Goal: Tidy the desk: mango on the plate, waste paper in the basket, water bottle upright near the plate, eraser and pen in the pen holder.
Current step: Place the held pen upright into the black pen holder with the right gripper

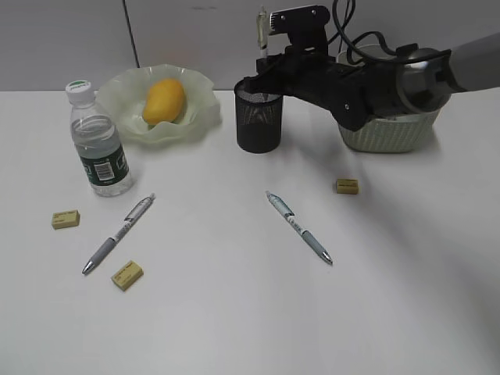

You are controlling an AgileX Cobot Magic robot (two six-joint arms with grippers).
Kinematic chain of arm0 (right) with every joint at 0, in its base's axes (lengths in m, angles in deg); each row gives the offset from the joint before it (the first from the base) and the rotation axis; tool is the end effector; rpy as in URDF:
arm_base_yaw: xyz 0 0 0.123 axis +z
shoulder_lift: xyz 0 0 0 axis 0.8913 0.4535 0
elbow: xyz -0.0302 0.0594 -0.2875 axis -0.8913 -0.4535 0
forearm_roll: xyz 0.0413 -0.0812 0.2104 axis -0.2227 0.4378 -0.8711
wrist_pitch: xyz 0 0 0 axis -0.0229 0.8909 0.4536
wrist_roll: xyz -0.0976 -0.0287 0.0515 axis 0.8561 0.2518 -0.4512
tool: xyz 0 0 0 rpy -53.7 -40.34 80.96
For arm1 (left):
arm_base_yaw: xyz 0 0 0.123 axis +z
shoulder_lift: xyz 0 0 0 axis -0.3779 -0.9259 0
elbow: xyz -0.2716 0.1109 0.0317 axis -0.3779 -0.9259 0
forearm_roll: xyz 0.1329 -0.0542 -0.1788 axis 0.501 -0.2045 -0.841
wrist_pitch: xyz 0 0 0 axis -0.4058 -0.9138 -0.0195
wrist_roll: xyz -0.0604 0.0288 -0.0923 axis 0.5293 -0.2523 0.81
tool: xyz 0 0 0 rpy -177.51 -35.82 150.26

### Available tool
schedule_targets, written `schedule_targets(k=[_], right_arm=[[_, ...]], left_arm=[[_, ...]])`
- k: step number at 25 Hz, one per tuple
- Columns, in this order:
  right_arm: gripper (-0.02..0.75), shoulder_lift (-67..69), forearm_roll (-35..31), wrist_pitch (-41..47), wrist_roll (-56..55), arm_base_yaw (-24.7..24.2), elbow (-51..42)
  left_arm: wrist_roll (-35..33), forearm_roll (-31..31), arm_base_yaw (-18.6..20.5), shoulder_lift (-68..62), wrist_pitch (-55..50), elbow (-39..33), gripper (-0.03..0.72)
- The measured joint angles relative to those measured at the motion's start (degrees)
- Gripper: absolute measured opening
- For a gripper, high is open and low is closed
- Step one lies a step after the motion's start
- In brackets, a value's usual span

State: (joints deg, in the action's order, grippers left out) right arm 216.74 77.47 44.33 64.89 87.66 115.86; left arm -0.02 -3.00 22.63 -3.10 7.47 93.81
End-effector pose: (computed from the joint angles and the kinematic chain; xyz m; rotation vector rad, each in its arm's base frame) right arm 0.4738 0.2273 0.1583 -0.4399 1.7628 0.3811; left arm -0.0133 -0.0016 0.2632 0.0894 2.0522 0.0434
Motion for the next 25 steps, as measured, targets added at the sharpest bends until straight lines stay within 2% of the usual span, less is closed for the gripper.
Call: schedule_targets(k=[8, 19, 25], right_arm=[[0.252, 0.5, 0.0, 1.0, -0.3, 0.0, 0.0], [0.295, -0.2, 0.0, 5.8, -3.5, 0.0, 0.0], [0.312, -4.6, -0.2, 15.0, -4.2, 0.0, 0.0]], left_arm=[[0.0, 0.0, 0.0, 0.0, 0.0, 0.0, 0.363], [0.0, 0.0, 0.0, 0.0, 0.0, 0.0, 0.361], [0.0, 0.1, 0.0, 0.0, 0.0, 0.0, 0.361]])
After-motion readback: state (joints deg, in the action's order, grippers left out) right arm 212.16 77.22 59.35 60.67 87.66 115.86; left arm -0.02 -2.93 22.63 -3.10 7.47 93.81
